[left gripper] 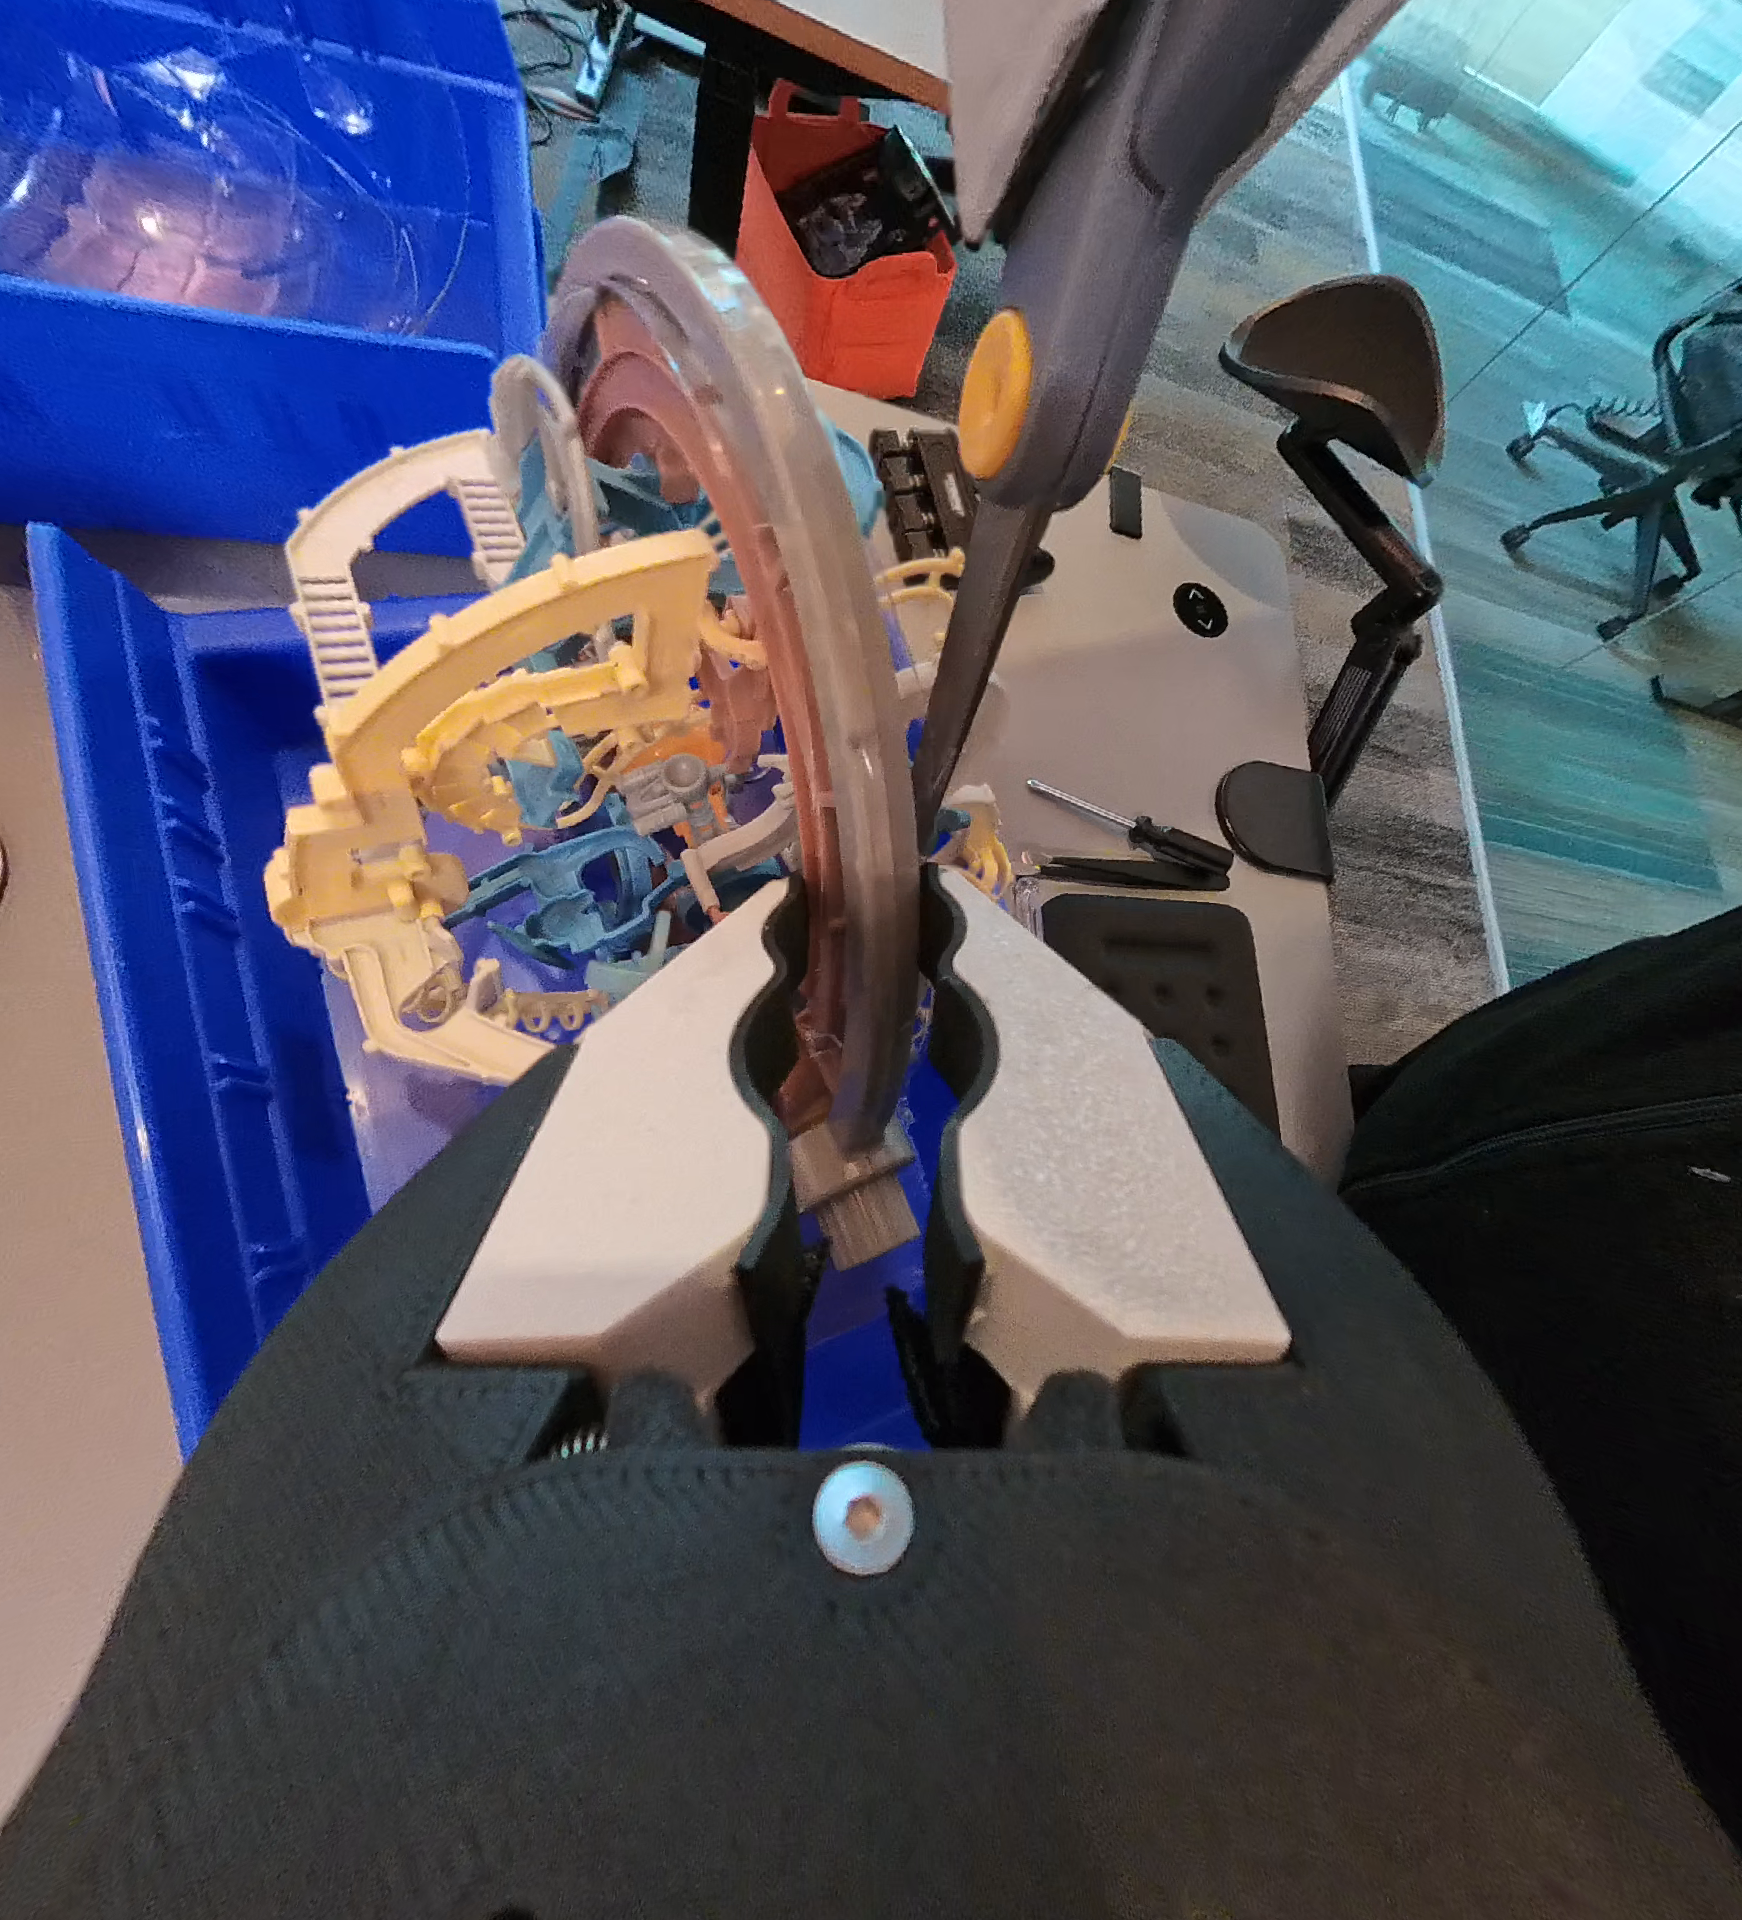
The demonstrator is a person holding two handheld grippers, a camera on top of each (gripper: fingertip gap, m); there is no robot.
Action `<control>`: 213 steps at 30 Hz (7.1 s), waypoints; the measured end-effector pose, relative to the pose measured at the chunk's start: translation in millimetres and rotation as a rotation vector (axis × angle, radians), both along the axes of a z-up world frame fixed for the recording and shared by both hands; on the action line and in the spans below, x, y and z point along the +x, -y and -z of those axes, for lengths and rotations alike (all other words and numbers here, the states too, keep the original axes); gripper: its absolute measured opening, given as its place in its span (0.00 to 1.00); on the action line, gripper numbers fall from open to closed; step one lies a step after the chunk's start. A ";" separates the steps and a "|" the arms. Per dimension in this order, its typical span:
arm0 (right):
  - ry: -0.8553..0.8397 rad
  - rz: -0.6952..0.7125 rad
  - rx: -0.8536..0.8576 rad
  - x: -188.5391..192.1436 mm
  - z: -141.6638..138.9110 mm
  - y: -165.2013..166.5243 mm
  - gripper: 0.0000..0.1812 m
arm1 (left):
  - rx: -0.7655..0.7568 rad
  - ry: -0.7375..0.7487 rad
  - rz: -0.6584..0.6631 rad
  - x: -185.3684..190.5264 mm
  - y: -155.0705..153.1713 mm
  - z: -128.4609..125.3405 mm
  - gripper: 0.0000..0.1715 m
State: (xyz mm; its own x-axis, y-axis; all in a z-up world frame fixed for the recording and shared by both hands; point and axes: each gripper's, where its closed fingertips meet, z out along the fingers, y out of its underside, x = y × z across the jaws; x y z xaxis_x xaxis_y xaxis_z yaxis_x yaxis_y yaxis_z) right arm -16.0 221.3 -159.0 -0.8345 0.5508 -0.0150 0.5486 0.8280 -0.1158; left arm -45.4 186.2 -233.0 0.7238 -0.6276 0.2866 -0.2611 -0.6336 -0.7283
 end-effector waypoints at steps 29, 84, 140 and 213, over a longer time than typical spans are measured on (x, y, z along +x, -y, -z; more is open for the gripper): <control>-0.487 0.364 -0.260 35.4 45.9 -3.8 0.08 | 0.079 0.190 -0.082 -6.2 -22.3 -4.7 0.11; -0.738 0.949 -0.306 121.3 42.8 -6.2 0.08 | -0.223 0.658 -0.289 -47.9 -22.3 3.7 0.15; -0.555 0.903 -0.280 56.6 60.3 71.7 0.08 | -0.136 0.217 -0.148 -51.2 -39.3 17.5 0.15; -0.739 1.197 -0.436 119.6 85.0 72.5 0.08 | 0.107 0.150 -0.257 -17.0 -3.5 0.3 0.05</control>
